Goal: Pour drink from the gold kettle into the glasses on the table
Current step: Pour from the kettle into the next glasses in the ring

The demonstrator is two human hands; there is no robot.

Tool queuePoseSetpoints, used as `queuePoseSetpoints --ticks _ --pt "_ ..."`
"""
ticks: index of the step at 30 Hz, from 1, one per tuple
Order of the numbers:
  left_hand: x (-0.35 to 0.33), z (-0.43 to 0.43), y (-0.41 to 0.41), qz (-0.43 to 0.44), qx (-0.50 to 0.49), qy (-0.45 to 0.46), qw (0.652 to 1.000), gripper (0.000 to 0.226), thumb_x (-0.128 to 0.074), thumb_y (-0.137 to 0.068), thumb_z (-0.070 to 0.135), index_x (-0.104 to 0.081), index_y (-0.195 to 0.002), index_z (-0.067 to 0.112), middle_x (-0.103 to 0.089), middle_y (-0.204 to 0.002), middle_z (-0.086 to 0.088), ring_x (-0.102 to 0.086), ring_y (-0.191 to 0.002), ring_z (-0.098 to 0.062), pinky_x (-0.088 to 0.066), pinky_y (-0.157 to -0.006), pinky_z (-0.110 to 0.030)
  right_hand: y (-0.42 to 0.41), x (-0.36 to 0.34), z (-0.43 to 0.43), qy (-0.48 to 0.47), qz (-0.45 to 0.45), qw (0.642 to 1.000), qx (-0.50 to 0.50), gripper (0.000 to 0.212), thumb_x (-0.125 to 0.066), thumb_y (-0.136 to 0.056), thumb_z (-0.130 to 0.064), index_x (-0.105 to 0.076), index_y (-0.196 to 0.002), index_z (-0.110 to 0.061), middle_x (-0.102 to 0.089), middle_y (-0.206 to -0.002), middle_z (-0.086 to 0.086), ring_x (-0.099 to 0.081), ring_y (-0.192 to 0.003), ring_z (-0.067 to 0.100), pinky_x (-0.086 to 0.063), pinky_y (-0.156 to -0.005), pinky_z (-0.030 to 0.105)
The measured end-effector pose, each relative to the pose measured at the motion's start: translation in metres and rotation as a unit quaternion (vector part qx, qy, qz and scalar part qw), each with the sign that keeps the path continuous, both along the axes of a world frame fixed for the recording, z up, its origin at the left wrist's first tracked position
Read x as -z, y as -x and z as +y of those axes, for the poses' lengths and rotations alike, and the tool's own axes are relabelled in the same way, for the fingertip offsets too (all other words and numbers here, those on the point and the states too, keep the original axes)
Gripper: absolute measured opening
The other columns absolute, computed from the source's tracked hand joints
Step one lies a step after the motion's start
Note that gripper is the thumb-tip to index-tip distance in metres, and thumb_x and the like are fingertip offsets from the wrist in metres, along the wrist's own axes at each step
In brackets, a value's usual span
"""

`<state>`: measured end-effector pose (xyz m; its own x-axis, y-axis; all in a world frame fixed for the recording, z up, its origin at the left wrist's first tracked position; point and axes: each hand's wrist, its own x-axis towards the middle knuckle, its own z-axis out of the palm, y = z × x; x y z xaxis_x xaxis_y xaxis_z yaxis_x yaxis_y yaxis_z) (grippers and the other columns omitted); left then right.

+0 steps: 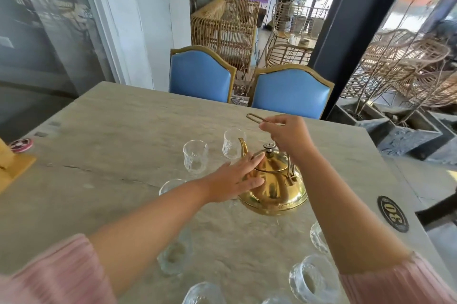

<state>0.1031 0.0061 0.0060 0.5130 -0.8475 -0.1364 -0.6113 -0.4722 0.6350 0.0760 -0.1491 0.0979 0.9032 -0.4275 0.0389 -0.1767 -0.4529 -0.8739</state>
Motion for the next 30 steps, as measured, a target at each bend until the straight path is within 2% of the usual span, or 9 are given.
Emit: queuePoseSetpoints --ticks 6,13,19,21,24,30 --pt "0.01 -0.003 -0.024 0.037 0.029 0.019 0.999 0.068 -0.028 -0.093 0.064 0.009 -0.146 0.046 0.016 -0.159 0.007 -0.006 -0.148 -0.019 -0.012 -0.119 -0.041 -0.029 -0.001 0.0 0.013 0.024 1.0 0.01 0.024 -0.068 -0.086 -0.019 -0.072 -0.104 -0.005 -0.052 -0.06 -0.006 -0.041 -0.049 0.005 -0.035 -0.05 0.019" --pt "0.013 -0.006 -0.037 0.084 0.002 0.036 0.996 0.068 -0.028 -0.089 0.07 0.008 -0.143 0.052 0.013 -0.16 0.008 0.002 -0.147 -0.013 -0.008 -0.119 -0.043 -0.055 -0.008 0.001 0.041 0.068 0.997 -0.006 0.018 -0.068 -0.085 -0.017 -0.074 -0.097 -0.005 -0.052 -0.061 0.001 -0.041 -0.049 0.012 -0.04 -0.051 0.024" --pt "0.007 -0.007 -0.039 0.117 -0.014 0.062 0.991 0.066 -0.028 -0.093 0.063 0.007 -0.146 0.048 0.009 -0.16 0.006 0.006 -0.146 -0.009 -0.005 -0.119 -0.039 -0.073 -0.017 0.003 0.081 0.124 0.989 -0.017 0.013 -0.067 -0.085 -0.017 -0.069 -0.09 -0.005 -0.049 -0.058 0.006 -0.039 -0.041 0.015 -0.036 -0.04 0.021" --pt "0.006 -0.007 -0.038 0.121 -0.019 0.071 0.99 0.065 -0.028 -0.093 0.062 0.006 -0.147 0.047 0.008 -0.16 0.007 0.007 -0.146 -0.008 -0.003 -0.118 -0.037 -0.078 -0.021 0.005 0.093 0.143 0.985 -0.021 0.015 -0.067 -0.085 -0.018 -0.067 -0.089 -0.003 -0.048 -0.057 0.006 -0.04 -0.04 0.015 -0.036 -0.041 0.021" --pt "0.002 -0.007 -0.038 0.129 -0.026 0.084 0.988 0.065 -0.027 -0.091 0.064 0.005 -0.146 0.05 0.007 -0.16 0.008 0.005 -0.146 -0.008 -0.005 -0.119 -0.039 -0.084 -0.026 0.007 0.125 0.171 0.977 -0.034 0.025 -0.065 -0.087 -0.02 -0.068 -0.098 0.002 -0.047 -0.056 0.006 -0.041 -0.043 0.017 -0.039 -0.051 0.026" --pt "-0.007 -0.012 -0.036 0.13 -0.028 0.103 0.986 0.071 -0.025 -0.084 0.076 0.004 -0.144 0.053 0.005 -0.16 0.01 0.0 -0.147 -0.01 -0.008 -0.119 -0.046 -0.086 -0.036 0.003 0.138 0.176 0.974 -0.032 0.033 -0.067 -0.086 -0.02 -0.068 -0.102 0.009 -0.048 -0.056 0.009 -0.043 -0.042 0.019 -0.036 -0.046 0.026"
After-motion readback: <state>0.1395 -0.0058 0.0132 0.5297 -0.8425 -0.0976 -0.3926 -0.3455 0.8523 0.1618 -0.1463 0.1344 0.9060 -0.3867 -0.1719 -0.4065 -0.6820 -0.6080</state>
